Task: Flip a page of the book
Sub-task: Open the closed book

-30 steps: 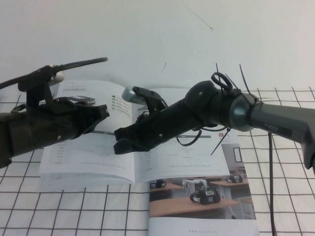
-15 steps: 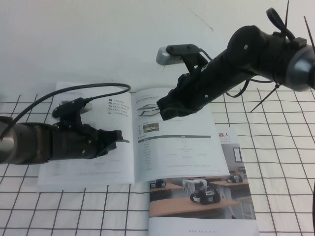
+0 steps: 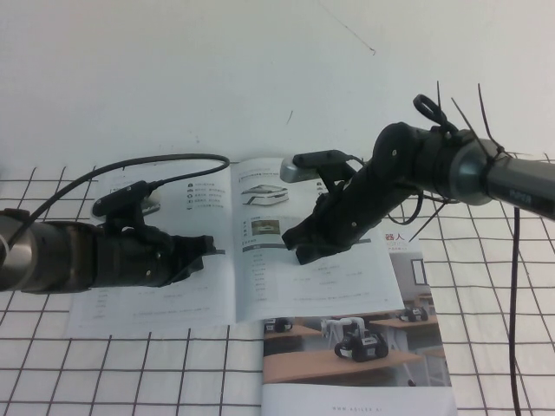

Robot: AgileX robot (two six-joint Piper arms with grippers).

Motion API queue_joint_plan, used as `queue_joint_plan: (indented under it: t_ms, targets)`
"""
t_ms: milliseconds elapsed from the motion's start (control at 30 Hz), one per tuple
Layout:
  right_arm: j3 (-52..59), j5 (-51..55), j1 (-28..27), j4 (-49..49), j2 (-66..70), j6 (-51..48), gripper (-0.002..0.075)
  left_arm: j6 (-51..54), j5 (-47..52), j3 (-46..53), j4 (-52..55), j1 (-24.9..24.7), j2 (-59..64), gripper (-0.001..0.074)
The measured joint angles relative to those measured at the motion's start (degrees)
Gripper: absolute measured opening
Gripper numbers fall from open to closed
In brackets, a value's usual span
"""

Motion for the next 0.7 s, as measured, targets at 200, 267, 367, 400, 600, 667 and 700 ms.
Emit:
queue_joint_plan:
  t_ms: [200, 267, 367, 400, 600, 667, 700]
  targets:
    - [-0.7, 0.7, -0.1, -0.5, 0.7, 2.3, 0.0003, -0.1, -0.1, 0.0, 0.0, 0.0, 0.0, -0.0003]
    - [-0.7, 1.0, -0.1, -1.5, 0.7, 4.1, 0.0003, 0.1, 0.3, 0.0, 0.0, 0.0, -0.1, -0.0003]
    - [-0.7, 1.1, 0.0, -4.4, -0.7, 4.7, 0.0003, 0.5, 1.0, 0.0, 0.0, 0.0, -2.5, -0.0003]
    - [-0.4, 1.7, 0.0, -5.9, -1.7, 4.7, 0.0003, 0.8, 1.0, 0.0, 0.0, 0.0, -3.6, -0.0003]
    - [0.3, 2.4, 0.0, -17.9, -15.2, 4.9, 0.0003, 4.4, -3.6, -0.6, 0.0, 0.0, -16.1, -0.0003]
    - [0.3, 3.8, -0.1, -21.9, -21.9, 4.9, 0.0003, 5.1, -6.1, -0.6, 1.5, 0.0, -21.3, -0.0003]
    - [0.3, 4.8, -0.1, -23.6, -25.1, 4.9, 0.0003, 5.2, -6.7, -0.6, 2.2, 0.0, -23.3, -0.0003]
